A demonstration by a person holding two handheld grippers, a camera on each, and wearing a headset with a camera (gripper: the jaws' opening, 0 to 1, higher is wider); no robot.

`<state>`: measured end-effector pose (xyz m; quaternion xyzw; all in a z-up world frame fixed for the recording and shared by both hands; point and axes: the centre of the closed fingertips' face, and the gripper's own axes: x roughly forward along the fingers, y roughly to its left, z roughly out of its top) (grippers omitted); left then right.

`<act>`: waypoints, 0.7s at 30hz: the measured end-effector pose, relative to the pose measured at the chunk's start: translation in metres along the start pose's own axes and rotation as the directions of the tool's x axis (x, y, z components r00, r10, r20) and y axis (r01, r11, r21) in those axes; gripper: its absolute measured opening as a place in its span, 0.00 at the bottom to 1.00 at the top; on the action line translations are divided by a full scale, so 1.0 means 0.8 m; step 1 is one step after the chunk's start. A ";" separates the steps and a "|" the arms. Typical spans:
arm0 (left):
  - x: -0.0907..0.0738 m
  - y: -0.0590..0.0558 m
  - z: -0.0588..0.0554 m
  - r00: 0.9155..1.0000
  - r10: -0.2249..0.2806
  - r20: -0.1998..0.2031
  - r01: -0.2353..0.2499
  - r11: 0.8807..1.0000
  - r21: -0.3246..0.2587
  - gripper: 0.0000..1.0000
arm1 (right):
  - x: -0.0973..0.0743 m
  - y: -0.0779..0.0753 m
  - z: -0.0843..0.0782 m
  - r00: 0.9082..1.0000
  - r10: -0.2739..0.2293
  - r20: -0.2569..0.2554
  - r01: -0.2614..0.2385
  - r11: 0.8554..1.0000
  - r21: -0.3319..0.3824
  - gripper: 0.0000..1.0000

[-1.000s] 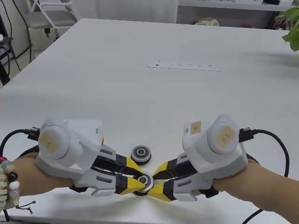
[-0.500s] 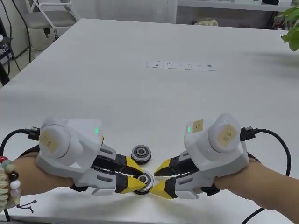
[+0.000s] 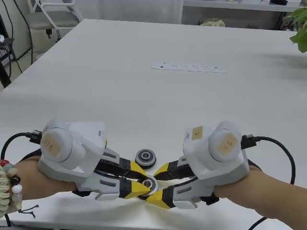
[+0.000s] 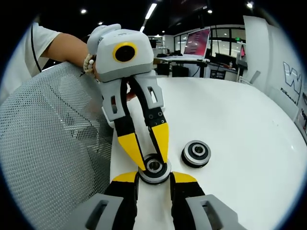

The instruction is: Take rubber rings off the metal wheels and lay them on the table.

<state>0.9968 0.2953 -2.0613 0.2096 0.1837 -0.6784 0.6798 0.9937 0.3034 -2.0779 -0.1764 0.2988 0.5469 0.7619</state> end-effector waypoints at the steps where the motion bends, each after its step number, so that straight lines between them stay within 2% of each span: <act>1: 0.000 0.000 0.000 1.000 0.000 0.000 0.000 1.000 0.000 0.07 | 0.000 0.001 -0.001 1.000 0.002 -0.008 -0.002 1.000 -0.013 0.23; 4: 0.000 0.000 0.000 1.000 0.000 0.000 0.000 1.000 0.000 0.07 | -0.002 0.002 -0.004 1.000 0.004 -0.026 -0.005 0.999 -0.044 0.21; 12: -0.001 0.001 -0.001 1.000 0.002 0.000 -0.002 1.000 -0.002 0.07 | -0.007 0.000 -0.009 0.999 0.014 -0.035 -0.015 0.999 -0.034 0.14; 14: -0.002 0.003 -0.001 1.000 0.006 -0.001 -0.006 1.000 -0.002 0.07 | -0.007 0.001 -0.013 0.999 0.018 -0.051 -0.020 0.999 -0.041 0.07; 15: -0.003 0.004 -0.002 1.000 0.007 -0.002 -0.007 1.000 -0.004 0.07 | -0.008 0.001 -0.013 0.998 0.017 -0.054 -0.019 0.999 -0.046 0.00; 18: -0.003 0.004 -0.002 1.000 0.008 0.000 -0.008 1.000 -0.004 0.07 | -0.006 0.000 -0.014 0.998 0.010 -0.063 -0.013 0.998 -0.055 0.00; 21: -0.003 0.004 -0.002 1.000 0.008 -0.001 -0.008 1.000 -0.004 0.07 | -0.007 -0.001 -0.013 0.998 0.007 -0.059 -0.008 1.000 -0.026 0.00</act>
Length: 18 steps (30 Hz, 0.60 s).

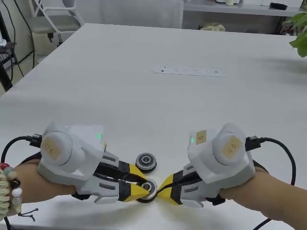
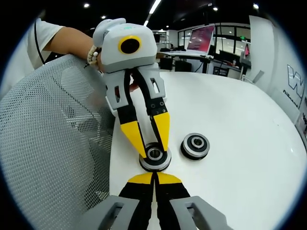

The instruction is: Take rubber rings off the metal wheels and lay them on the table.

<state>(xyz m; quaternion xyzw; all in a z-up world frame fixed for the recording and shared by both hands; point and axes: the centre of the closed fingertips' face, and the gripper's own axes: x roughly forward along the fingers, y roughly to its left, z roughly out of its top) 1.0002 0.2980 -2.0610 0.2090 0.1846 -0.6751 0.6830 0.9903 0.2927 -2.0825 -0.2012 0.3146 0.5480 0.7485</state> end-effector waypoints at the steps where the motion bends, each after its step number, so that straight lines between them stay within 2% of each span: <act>1: 0.000 0.000 0.000 1.000 0.000 0.000 0.000 1.000 0.000 0.07 | 0.000 0.000 0.000 1.000 0.005 0.003 -0.005 1.000 0.008 0.00; 6: 0.000 0.000 0.000 1.000 0.000 0.000 0.000 1.000 0.000 0.07 | 0.000 0.004 -0.001 1.000 0.015 0.002 -0.015 1.000 0.026 0.02; 10: 0.000 0.001 0.001 1.000 0.000 0.001 0.000 1.000 -0.001 0.07 | 0.000 0.004 -0.001 1.000 0.018 -0.001 -0.018 0.997 0.077 0.02; 13: 0.000 0.000 0.001 1.000 0.000 0.001 0.000 1.000 -0.001 0.07 | 0.000 0.004 -0.001 1.000 0.019 0.001 -0.019 0.996 0.087 0.04; 14: 0.000 0.000 0.001 1.000 -0.001 0.002 0.001 1.000 -0.002 0.07 | 0.000 0.000 -0.001 1.000 -0.006 -0.001 0.007 0.996 0.093 0.12; 16: 0.000 0.000 0.001 1.000 0.000 0.002 0.000 1.000 -0.002 0.07 | 0.001 -0.002 0.001 1.000 -0.014 0.003 0.014 0.994 0.107 0.24; 18: 0.001 0.001 0.001 1.000 0.000 0.003 0.000 1.000 -0.002 0.07 | 0.003 -0.001 0.006 1.000 -0.014 0.025 0.011 0.994 0.110 0.26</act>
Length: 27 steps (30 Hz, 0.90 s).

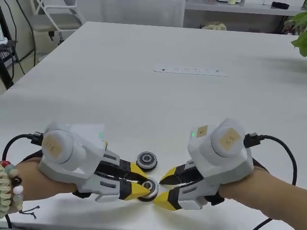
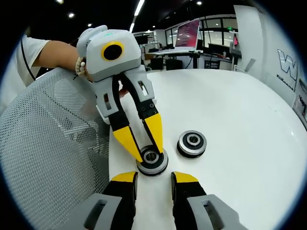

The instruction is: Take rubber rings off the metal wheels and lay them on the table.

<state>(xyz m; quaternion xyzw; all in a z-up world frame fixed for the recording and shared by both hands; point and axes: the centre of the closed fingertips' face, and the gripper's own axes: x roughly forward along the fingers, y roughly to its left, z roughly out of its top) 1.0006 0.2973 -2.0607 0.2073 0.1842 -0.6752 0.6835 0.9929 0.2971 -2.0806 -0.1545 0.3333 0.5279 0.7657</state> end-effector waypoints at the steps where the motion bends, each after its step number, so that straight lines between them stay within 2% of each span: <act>1: 0.000 0.000 0.000 1.000 0.000 0.000 0.000 1.000 0.000 0.07 | 0.001 0.001 0.003 1.000 0.003 0.012 -0.003 1.000 -0.007 0.28; 5: 0.000 0.000 0.000 1.000 0.000 0.001 0.000 1.000 -0.001 0.07 | 0.012 0.015 0.010 0.999 0.015 0.036 -0.014 0.999 -0.037 0.32; 6: 0.000 0.000 0.000 1.000 0.000 0.001 0.000 1.000 0.000 0.07 | 0.013 0.010 0.008 1.000 -0.021 0.004 0.021 0.993 -0.114 0.30; 8: 0.000 0.000 0.000 1.000 0.001 0.000 -0.001 1.000 0.000 0.07 | 0.011 0.002 0.009 0.999 -0.053 0.002 0.052 0.989 -0.141 0.25; 9: 0.000 0.000 0.000 1.000 0.001 0.000 -0.001 1.000 0.001 0.07 | 0.012 0.006 0.009 1.000 -0.023 0.006 0.024 0.992 -0.122 0.25; 10: 0.000 0.000 0.000 1.000 0.001 0.000 -0.001 1.000 0.001 0.07 | 0.011 0.005 0.009 1.000 -0.022 0.017 0.024 0.996 -0.085 0.24; 18: 0.002 -0.002 0.001 1.000 -0.004 0.001 0.004 1.000 0.004 0.07 | 0.007 0.003 0.007 1.000 -0.009 0.003 0.009 0.997 -0.082 0.23; 23: 0.002 -0.002 0.001 1.000 -0.004 -0.001 0.004 1.000 0.005 0.07 | 0.002 0.002 0.009 1.000 0.009 0.019 -0.009 1.000 -0.015 0.24; 27: 0.002 -0.002 0.001 1.000 -0.005 0.000 0.005 1.000 0.004 0.07 | 0.002 0.003 0.008 1.000 0.011 0.012 -0.011 0.999 -0.044 0.23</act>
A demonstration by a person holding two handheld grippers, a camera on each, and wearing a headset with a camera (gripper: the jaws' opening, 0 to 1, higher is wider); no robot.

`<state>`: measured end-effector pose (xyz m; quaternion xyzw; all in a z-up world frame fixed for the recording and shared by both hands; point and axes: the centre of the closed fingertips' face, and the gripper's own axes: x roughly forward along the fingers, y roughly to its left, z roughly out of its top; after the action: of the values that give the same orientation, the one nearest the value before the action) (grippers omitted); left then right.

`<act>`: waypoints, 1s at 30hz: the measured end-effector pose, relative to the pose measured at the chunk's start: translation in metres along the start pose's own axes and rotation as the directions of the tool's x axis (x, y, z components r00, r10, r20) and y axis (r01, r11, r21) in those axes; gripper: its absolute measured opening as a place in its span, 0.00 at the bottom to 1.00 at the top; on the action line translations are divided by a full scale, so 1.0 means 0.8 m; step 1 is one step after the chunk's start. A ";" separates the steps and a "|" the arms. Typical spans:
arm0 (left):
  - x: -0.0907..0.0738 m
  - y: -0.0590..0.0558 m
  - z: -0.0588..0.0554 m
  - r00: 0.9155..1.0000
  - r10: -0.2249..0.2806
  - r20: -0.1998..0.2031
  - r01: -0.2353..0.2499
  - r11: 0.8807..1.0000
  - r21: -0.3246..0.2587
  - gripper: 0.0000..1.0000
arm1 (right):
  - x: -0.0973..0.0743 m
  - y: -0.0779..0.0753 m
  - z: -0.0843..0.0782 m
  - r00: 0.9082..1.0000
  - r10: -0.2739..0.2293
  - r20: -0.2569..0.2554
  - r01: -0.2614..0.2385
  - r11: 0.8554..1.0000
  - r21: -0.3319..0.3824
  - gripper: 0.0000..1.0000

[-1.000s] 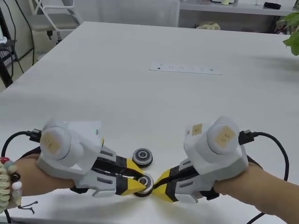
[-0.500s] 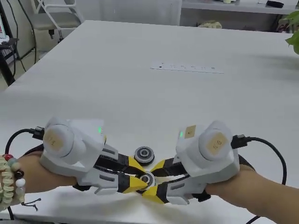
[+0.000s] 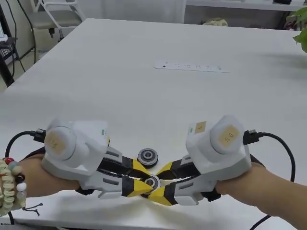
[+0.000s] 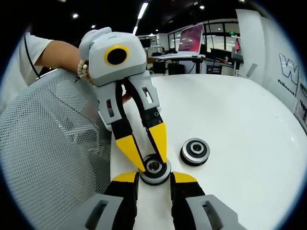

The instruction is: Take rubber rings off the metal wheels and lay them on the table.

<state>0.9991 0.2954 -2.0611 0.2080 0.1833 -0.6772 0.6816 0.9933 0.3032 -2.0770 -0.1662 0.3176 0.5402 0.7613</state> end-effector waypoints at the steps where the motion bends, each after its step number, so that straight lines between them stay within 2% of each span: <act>1: 0.000 0.000 0.000 1.000 0.000 0.000 0.000 1.000 0.000 0.07 | 0.000 0.000 0.000 1.000 0.000 -0.003 0.000 1.000 -0.007 0.23; 4: 0.000 0.000 0.000 1.000 0.000 0.001 0.000 1.000 -0.001 0.07 | -0.003 0.000 -0.004 1.000 0.002 -0.022 -0.003 0.998 -0.069 0.21; 9: 0.000 0.000 0.000 1.000 0.000 0.002 0.000 1.000 -0.002 0.07 | -0.004 0.000 -0.007 0.999 0.001 -0.034 -0.004 0.997 -0.083 0.18; 20: 0.001 0.000 0.000 1.000 0.007 0.001 -0.007 1.000 0.001 0.07 | -0.005 -0.001 -0.008 0.999 0.000 -0.046 -0.004 0.996 -0.089 0.16; 25: 0.001 0.000 0.000 1.000 0.007 0.001 -0.007 1.000 0.001 0.07 | -0.008 -0.002 -0.011 0.998 -0.001 -0.058 -0.003 0.998 -0.065 0.11; 30: 0.001 0.000 0.000 1.000 0.009 0.001 -0.009 1.000 0.000 0.07 | -0.008 -0.002 -0.012 0.998 -0.001 -0.060 -0.003 0.998 -0.064 0.10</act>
<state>0.9994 0.2947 -2.0614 0.2086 0.1818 -0.6741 0.6848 0.9904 0.2926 -2.0798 -0.2064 0.3230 0.5452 0.7456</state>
